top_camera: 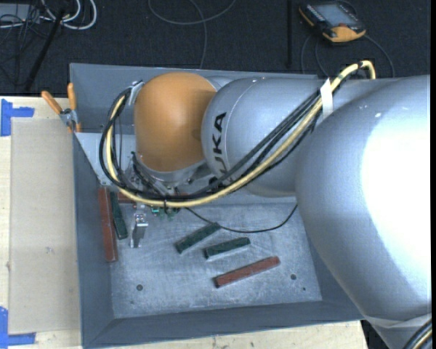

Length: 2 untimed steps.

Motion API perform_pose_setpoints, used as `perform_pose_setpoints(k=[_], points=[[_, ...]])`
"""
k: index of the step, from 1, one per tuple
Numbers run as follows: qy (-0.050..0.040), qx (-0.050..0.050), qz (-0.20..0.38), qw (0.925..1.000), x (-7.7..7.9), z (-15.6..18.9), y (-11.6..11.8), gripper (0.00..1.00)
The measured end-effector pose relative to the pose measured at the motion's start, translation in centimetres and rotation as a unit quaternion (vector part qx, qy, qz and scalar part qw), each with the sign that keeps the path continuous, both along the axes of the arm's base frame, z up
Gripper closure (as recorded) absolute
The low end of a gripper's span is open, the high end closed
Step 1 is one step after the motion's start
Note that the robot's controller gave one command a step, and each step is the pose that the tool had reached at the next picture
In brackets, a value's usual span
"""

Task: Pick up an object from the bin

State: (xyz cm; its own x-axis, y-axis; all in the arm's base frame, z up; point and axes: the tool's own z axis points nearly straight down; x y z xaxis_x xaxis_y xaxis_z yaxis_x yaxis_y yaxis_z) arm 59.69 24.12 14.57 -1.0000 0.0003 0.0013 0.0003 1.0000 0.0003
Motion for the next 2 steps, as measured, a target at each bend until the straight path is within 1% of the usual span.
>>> perform_pose_setpoints(k=[1, 2], points=[[0.0000, 0.000, 0.025, 0.9997, -1.0, 0.1, -4.7, 0.00], [-0.0002, 0.000, 0.030, 0.9995, -1.2, 0.1, -6.0, 0.00]])
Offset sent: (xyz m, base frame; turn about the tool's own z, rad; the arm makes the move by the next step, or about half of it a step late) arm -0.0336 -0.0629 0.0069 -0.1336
